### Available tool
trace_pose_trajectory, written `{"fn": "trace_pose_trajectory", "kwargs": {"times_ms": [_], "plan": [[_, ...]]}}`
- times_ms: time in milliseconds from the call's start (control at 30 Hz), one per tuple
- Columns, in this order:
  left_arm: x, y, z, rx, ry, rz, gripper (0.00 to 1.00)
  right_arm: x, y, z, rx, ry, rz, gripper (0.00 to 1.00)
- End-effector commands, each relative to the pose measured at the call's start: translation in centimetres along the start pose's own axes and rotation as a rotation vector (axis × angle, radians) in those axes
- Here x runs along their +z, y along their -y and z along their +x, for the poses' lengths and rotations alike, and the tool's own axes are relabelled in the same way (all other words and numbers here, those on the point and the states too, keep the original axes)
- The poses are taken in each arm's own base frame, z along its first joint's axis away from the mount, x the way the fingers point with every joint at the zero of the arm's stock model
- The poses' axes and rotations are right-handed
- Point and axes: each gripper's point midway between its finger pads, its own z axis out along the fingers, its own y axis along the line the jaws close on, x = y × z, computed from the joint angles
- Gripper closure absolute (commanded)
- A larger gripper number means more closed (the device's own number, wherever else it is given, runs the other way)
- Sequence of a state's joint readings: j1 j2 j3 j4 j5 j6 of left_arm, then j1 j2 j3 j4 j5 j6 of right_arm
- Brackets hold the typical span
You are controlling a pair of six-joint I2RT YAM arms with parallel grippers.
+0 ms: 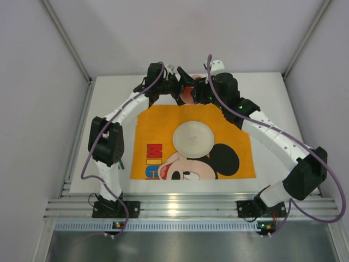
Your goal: Set the dinner table for one person
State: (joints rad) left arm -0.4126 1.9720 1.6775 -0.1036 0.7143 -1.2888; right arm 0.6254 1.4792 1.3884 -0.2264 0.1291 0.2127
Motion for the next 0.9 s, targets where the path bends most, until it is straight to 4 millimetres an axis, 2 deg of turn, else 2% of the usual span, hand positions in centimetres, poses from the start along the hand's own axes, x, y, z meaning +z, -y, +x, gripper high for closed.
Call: {"fn": "trace_pose_trajectory", "kwargs": {"times_ms": [0, 167, 267, 333, 367, 400, 467, 500, 667, 800, 833, 867], "plan": [[-1.0, 2.6, 0.7, -0.042, 0.002, 0.04, 0.52, 0.0, -0.6, -2.6, 0.004, 0.083, -0.026, 0.44], [-1.0, 3.9, 1.2, -0.05, -0.005, 0.071, 0.52, 2.4, 1.2, -1.0, -0.017, 0.045, 0.084, 0.49], [-1.2, 4.8, 1.7, -0.055, -0.01, 0.086, 0.52, 3.0, 2.3, -0.6, -0.03, 0.035, 0.145, 0.59], [-1.4, 5.3, 2.0, -0.063, -0.012, 0.095, 0.52, 2.9, 3.0, -0.9, -0.034, 0.046, 0.187, 0.75], [-1.4, 5.5, 2.4, -0.067, -0.02, 0.096, 0.49, 2.8, 3.2, -1.2, -0.033, 0.051, 0.197, 0.81], [-1.5, 5.7, 2.5, -0.071, -0.019, 0.099, 0.47, 2.9, 3.3, -1.2, -0.039, 0.05, 0.205, 0.91], [-1.5, 5.8, 2.9, -0.089, -0.03, 0.107, 0.43, 2.7, 3.5, -1.8, -0.041, 0.061, 0.223, 0.98], [-1.7, 6.2, 3.1, -0.09, -0.032, 0.117, 0.33, 2.6, 3.6, -1.9, -0.039, 0.058, 0.23, 1.0], [-2.6, 7.1, 3.5, -0.082, -0.041, 0.138, 0.02, 2.6, 3.9, -2.2, -0.038, 0.058, 0.258, 1.0], [-3.5, 5.4, 3.3, -0.068, -0.02, 0.073, 0.02, 2.3, 4.5, -2.1, -0.056, 0.028, 0.283, 1.0], [-3.8, 4.8, 3.1, -0.044, -0.01, 0.059, 0.02, 2.0, 4.6, -2.7, -0.053, 0.03, 0.287, 1.0], [-4.7, 4.4, 2.3, -0.031, 0.017, 0.043, 0.02, 1.8, 4.8, -2.9, -0.048, 0.024, 0.294, 1.0]]}}
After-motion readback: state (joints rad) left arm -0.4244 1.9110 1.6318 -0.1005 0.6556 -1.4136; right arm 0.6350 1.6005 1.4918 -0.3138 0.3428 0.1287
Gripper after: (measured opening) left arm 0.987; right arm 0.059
